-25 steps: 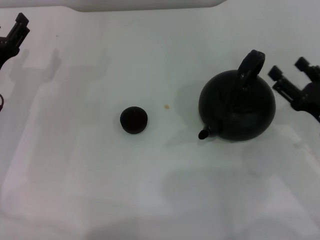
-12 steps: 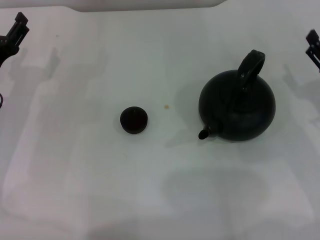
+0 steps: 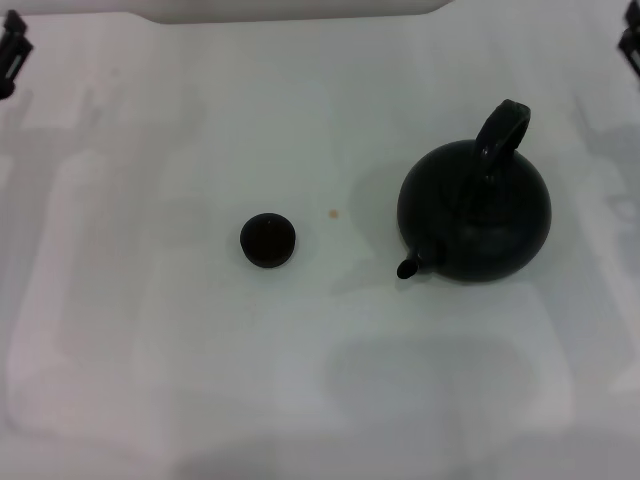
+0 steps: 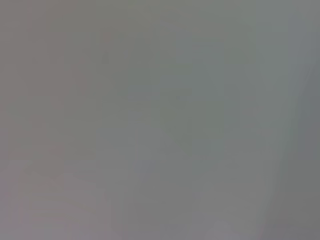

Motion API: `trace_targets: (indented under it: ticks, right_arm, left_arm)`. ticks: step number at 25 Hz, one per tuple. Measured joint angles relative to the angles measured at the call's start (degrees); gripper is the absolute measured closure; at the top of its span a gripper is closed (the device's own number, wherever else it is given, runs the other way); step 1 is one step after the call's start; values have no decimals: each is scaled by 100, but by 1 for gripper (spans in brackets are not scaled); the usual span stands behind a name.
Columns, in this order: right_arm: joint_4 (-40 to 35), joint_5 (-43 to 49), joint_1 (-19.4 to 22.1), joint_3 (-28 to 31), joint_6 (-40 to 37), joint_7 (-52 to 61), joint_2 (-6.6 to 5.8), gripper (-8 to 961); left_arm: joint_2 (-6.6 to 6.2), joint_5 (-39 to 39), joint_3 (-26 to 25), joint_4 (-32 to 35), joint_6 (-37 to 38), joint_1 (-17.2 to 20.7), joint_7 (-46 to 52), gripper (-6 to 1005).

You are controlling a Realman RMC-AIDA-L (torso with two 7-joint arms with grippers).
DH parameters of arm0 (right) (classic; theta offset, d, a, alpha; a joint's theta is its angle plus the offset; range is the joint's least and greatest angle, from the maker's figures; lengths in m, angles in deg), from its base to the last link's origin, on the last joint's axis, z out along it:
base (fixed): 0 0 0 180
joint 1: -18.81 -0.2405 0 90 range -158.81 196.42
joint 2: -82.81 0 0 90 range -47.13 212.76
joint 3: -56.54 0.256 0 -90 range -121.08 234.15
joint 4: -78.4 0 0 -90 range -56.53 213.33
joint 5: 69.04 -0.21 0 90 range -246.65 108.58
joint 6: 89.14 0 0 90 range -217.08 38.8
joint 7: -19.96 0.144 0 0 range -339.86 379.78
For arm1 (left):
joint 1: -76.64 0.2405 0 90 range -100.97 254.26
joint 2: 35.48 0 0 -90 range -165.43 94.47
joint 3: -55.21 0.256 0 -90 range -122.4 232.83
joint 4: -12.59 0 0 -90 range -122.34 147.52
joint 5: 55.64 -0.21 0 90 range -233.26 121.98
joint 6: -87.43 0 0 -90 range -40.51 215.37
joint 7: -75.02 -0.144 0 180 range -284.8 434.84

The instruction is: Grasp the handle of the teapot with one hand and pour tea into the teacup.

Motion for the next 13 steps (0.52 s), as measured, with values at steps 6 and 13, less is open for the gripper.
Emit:
trace_targets:
  ticks: [6, 13]
  right_arm:
    - [1, -460, -32, -277, 65, 255, 1, 79]
    - [111, -464, -31, -312, 66, 695, -4, 79]
  left_arm:
    - [3, 119, 46, -10, -18, 0, 34, 137]
    - [3, 122, 87, -10, -30, -6, 37, 137]
